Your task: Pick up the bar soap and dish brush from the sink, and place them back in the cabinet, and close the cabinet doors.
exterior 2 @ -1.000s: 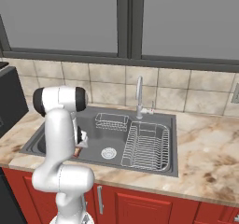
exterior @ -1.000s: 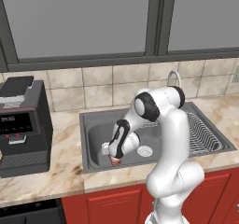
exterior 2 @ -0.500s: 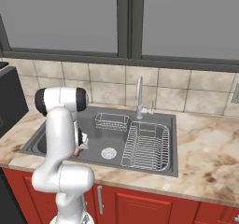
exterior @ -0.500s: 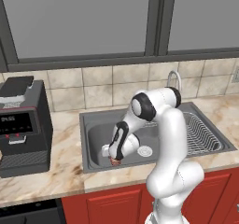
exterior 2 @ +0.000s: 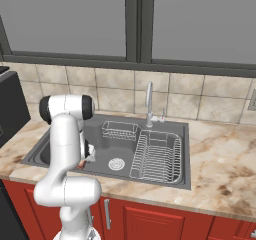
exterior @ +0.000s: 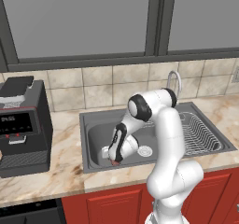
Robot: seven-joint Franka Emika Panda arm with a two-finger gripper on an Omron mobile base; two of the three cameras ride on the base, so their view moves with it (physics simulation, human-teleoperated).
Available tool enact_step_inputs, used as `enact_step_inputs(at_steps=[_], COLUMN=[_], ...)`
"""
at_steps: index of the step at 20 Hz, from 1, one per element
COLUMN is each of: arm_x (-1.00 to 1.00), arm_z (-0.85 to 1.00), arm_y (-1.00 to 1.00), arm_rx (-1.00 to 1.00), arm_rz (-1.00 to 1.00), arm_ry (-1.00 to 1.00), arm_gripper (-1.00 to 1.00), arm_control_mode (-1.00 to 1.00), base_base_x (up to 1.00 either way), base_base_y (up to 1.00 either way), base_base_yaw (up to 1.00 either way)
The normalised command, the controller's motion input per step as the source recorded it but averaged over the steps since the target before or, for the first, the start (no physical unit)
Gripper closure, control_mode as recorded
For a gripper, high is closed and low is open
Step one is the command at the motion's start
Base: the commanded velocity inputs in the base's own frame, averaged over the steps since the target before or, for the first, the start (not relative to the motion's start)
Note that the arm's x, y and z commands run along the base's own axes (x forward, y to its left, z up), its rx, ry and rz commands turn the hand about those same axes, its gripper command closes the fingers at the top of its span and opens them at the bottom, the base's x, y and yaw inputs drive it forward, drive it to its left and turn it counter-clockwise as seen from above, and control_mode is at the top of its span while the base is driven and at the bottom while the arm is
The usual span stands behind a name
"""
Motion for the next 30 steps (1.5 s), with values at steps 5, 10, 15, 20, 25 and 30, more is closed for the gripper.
enact_step_inputs(at_steps=[5, 10, 15, 20, 25, 30], arm_x=[0.04, 0.03, 0.01, 0.01, 0.00, 0.00], arm_z=[-0.19, -0.18, -0.15, -0.15, 0.00, 0.00], arm_y=[0.00, 0.00, 0.00, 0.03, 0.00, 0.00], arm_rx=[0.00, 0.00, 0.00, 0.00, 0.00, 0.00], arm_rz=[0.00, 0.00, 0.00, 0.00, 0.00, 0.00], arm_ry=[0.00, 0.00, 0.00, 0.00, 0.00, 0.00], arm_gripper=[-1.00, -1.00, -1.00, 1.00, 1.00, 1.00], arm_control_mode=[-1.00, -1.00, -1.00, -1.00, -1.00, -1.00], base_base_x=[0.00, 0.00, 0.00, 0.00, 0.00, 0.00], base_base_y=[0.00, 0.00, 0.00, 0.00, 0.00, 0.00], base_base_yaw=[0.00, 0.00, 0.00, 0.00, 0.00, 0.00])
